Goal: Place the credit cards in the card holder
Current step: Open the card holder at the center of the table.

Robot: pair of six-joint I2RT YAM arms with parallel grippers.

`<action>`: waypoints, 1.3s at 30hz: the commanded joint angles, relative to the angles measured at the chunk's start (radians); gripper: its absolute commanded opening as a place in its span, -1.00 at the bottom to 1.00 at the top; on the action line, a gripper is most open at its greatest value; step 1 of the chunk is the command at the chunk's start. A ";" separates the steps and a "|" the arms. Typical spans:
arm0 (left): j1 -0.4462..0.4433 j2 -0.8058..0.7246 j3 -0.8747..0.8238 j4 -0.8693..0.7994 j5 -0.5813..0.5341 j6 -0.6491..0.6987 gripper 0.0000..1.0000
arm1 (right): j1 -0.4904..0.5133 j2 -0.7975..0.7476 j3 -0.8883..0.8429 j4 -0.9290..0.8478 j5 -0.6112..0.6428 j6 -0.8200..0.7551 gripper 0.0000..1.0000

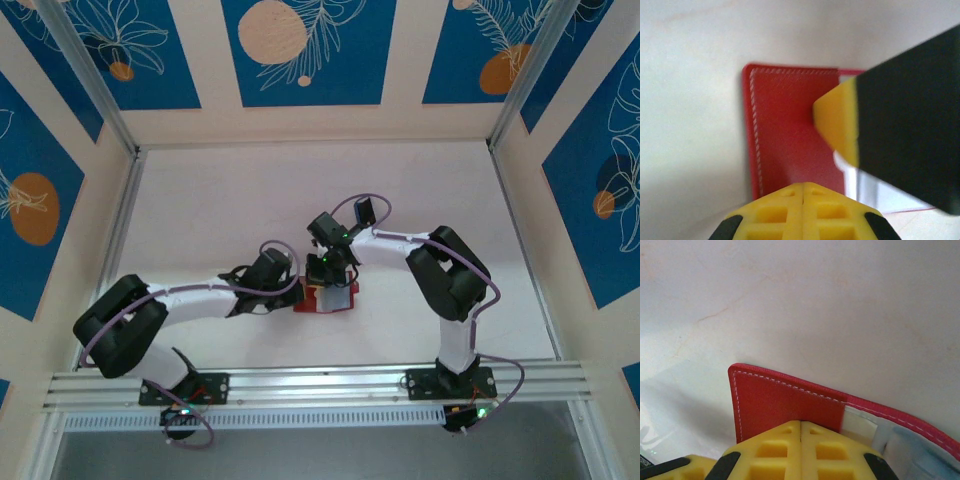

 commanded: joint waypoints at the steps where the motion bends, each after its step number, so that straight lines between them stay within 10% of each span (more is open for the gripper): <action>1: -0.018 -0.022 -0.014 -0.008 -0.017 -0.022 -1.00 | -0.006 0.013 -0.019 -0.008 -0.027 -0.001 -1.00; 39: -0.102 0.070 -0.056 0.022 -0.141 -0.051 -1.00 | -0.019 -0.087 0.014 -0.330 0.389 -0.185 -0.91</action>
